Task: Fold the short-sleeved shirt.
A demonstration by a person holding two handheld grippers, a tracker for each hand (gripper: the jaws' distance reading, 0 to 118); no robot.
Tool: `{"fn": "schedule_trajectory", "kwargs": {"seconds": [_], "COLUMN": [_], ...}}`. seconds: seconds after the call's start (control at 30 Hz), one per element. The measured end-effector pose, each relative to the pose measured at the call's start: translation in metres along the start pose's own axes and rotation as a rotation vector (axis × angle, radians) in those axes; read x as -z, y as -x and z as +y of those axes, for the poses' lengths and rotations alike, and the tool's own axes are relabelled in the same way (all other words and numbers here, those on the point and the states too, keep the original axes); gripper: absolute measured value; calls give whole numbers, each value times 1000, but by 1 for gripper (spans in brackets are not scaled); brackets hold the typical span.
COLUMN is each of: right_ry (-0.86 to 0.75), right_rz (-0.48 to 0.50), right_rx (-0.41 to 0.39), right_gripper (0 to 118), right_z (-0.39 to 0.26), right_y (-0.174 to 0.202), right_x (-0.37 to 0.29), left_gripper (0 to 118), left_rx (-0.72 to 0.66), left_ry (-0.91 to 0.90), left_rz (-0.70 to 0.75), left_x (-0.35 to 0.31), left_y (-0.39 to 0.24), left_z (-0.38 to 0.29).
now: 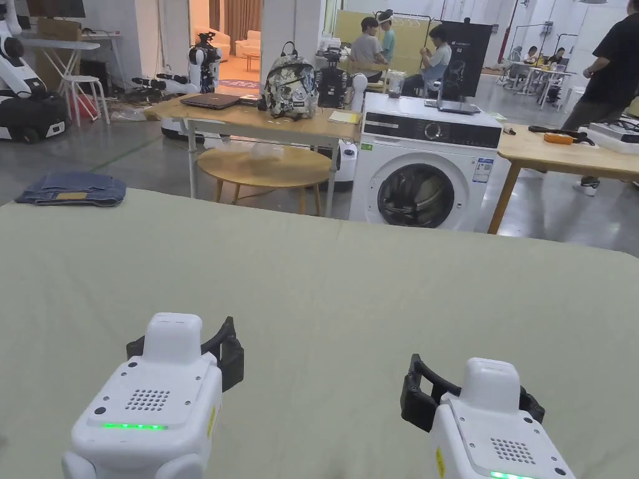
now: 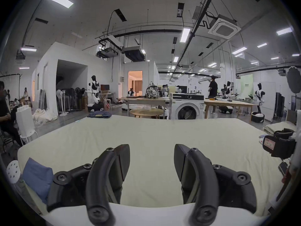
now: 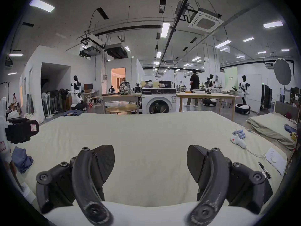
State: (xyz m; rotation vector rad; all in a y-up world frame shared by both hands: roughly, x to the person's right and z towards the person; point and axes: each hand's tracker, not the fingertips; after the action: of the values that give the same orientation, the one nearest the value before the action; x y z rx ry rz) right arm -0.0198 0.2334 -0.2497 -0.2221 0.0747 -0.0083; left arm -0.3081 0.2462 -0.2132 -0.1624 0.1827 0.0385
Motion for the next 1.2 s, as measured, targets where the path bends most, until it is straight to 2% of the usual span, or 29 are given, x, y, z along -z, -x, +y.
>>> {"fn": "schedule_trajectory", "kwargs": {"seconds": [0.1,0.17,0.3,0.4,0.43,0.53,0.7,0.8,1.0,1.2], "right_ry": [-2,-4,26,55,69,91,105,89,89,99], "right_rz": [-75,-99,15,11,2,-38,-126,-133,-76,-108], "right_rx": [-106,-135,-80,-12,3,30,1,-15,48,72], "right_gripper": [94,94,94,94,94,94,94,94,94,94], "right_z": [-1,-2,-2,-1,-1,1,7,9,13,15], "right_y": [8,12,6,2,1,0,4,5,-1,-5], "right_x": [3,4,6,11,12,18,19,17,18,24], "left_gripper": [55,55,55,55,58,80,80,80,80,80], "left_rx": [-17,-21,-13,-14,-13,-8,-15,-33,-87,-88], "left_ry": [7,0,-19,-35,-37,-45,-30,-18,-1,-30], "left_rz": [-7,-10,-14,-37,-42,-57,-72,-73,-77,-114], "left_x": [2,2,2,1,1,1,5,7,12,13], "left_y": [2,2,1,2,2,3,8,11,20,26], "left_z": [-1,-2,-4,-5,-5,-4,-3,-3,-8,-16]}}
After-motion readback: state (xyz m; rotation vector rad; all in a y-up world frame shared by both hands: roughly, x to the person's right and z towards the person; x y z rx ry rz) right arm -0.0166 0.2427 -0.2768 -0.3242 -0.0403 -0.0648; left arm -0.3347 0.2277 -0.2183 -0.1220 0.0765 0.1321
